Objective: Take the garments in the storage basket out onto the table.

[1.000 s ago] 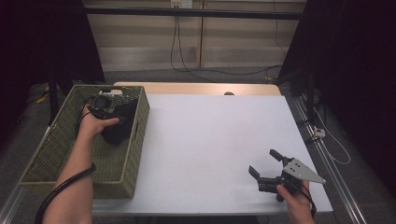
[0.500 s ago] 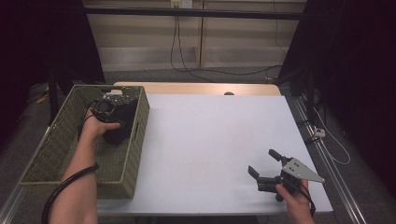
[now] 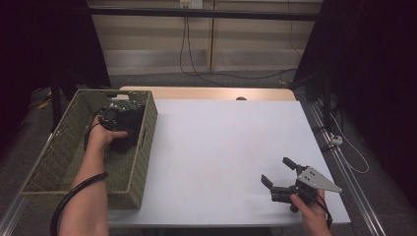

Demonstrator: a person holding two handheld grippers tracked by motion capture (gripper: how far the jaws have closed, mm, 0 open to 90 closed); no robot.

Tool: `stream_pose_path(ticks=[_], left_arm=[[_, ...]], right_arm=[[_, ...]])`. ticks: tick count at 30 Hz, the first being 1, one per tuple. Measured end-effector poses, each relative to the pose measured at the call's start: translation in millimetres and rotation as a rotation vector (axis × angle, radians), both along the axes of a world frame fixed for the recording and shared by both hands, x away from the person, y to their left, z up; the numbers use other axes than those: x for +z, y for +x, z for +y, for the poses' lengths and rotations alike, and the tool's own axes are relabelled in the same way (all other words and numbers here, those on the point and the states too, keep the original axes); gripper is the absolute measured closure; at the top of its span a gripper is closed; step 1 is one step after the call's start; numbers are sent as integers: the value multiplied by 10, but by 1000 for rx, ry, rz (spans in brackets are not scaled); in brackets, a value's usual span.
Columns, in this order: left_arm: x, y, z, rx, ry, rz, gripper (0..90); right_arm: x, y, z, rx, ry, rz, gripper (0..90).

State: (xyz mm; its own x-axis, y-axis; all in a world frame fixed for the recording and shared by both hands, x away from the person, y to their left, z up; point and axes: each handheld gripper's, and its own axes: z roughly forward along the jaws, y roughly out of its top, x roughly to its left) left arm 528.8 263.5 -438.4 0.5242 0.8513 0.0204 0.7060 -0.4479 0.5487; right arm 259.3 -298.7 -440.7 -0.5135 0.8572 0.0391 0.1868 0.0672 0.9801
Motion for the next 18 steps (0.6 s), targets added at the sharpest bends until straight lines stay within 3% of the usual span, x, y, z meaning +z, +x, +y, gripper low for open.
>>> stream_pose_path(ticks=[1, 2, 3, 4, 5, 6, 7, 12, 13, 14, 18], left_arm=[[-7, -5, -22, 16, -28, 7, 106], [7, 3, -6, -17, 4, 27, 110], [0, 2, -23, 12, -10, 3, 118], [0, -3, -36, 24, -14, 8, 122], [8, 7, -27, -2, 12, 22, 122], [20, 7, -21, -25, 9, 32, 139], [18, -7, -37, 5, -6, 17, 167], [25, -31, -24, 15, -36, 20, 292], [43, -38, -11, 15, -30, 29, 292], [42, -51, -20, 39, -46, 26, 363], [71, -64, -17, 50, -65, 64, 466]], right_arm=[[-2, 3, 2, 3, -3, -2, 0], [-3, 6, 3, 4, -5, -3, 0], [-1, 5, 4, 5, -4, 0, 1], [-1, 5, 5, 5, -4, -2, 1], [-1, 5, 5, 5, -4, -2, 1], [0, 6, 5, 5, -4, -2, 1], [1, 5, 5, 5, -3, 1, 2], [1, 12, 13, 9, -10, -5, 3], [1, 13, 16, 10, -12, -5, 3], [-1, 16, 18, 13, -17, -8, 3], [0, 15, 20, 12, -19, -11, 3]])
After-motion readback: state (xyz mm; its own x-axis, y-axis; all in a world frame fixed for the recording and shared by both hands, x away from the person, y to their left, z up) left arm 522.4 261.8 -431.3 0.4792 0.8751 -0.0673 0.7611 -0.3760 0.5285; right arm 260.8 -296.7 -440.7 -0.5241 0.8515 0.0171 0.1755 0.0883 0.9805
